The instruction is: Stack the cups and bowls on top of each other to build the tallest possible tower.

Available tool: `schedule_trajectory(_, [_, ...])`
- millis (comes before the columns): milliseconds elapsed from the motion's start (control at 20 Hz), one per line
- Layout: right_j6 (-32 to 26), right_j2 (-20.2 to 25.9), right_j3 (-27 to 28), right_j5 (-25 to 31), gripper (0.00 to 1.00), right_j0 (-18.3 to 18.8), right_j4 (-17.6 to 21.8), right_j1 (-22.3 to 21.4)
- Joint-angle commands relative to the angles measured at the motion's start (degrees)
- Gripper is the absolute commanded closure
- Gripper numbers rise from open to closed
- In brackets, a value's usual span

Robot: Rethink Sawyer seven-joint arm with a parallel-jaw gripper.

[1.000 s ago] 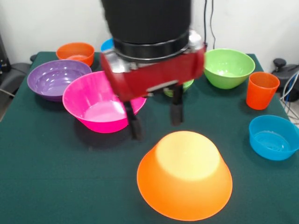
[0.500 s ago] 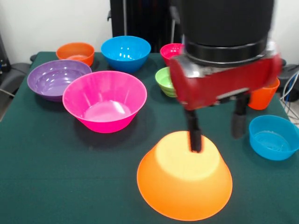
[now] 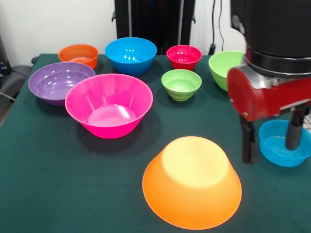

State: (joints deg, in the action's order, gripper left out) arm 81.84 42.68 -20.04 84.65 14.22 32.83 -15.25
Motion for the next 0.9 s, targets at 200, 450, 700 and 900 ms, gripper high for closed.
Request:
schedule_trajectory(200, [11.8, 0.71, 1.54, -3.11, 0.0, -2.78, 4.65, 3.97])
schedule_trajectory(450, [12.82, 0.38, 1.32, -2.35, 0.0, -2.82, 4.52, 4.33])
schedule_trajectory(700, [14.63, 0.03, 1.59, -0.12, 0.0, -3.57, 5.47, 4.4])
schedule_trajectory(900, [14.26, -2.45, -0.89, 2.21, 0.0, -3.12, 4.4, 3.67])
